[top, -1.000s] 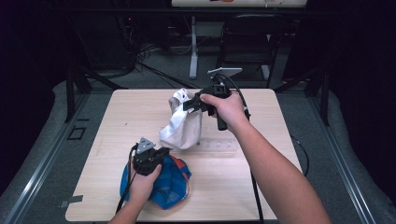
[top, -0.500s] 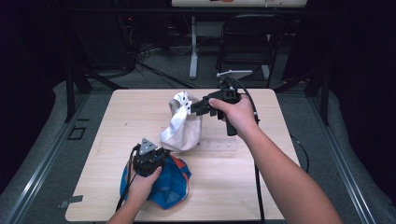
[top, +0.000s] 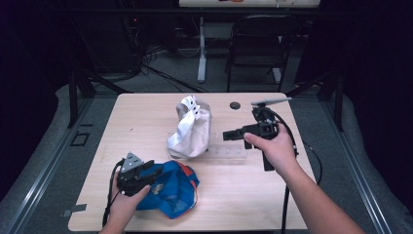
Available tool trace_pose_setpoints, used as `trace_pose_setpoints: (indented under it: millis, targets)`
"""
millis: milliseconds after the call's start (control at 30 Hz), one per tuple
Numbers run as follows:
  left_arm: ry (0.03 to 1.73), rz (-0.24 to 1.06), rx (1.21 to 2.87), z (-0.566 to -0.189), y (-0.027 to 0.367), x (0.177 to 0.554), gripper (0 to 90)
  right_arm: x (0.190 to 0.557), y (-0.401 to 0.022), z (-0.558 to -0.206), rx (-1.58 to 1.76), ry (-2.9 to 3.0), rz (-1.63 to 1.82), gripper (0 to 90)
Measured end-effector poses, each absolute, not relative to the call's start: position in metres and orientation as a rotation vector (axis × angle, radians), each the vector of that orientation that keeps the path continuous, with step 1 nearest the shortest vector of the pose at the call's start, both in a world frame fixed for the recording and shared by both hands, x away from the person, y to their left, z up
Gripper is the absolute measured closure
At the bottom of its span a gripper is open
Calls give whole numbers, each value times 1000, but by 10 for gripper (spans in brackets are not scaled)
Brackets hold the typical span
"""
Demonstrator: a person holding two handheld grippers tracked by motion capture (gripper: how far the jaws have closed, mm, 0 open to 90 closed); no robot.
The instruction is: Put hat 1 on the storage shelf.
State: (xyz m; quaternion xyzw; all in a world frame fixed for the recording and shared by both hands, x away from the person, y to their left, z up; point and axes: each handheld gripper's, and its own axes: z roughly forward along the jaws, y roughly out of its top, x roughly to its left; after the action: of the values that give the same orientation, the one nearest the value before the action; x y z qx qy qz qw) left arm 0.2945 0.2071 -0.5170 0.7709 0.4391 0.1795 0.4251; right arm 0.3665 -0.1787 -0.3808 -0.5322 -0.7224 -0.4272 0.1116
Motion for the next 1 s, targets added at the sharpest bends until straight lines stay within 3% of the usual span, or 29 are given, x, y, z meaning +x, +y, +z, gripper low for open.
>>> trace_pose_setpoints:
  millis: [267, 433, 1000]
  targets:
    - [1114, 460, 1964, -524, 226, 284, 512, 328, -201, -430, -1562, -2211, -1298, 517]
    - [1137, 486, 1960, -527, 236, 281, 490, 312, -210, -462, -1598, -2205, -1272, 544]
    - [1190, 492, 1996, -540, 257, 278, 513, 295, -200, -511, -1657, -2155, -1364, 538]
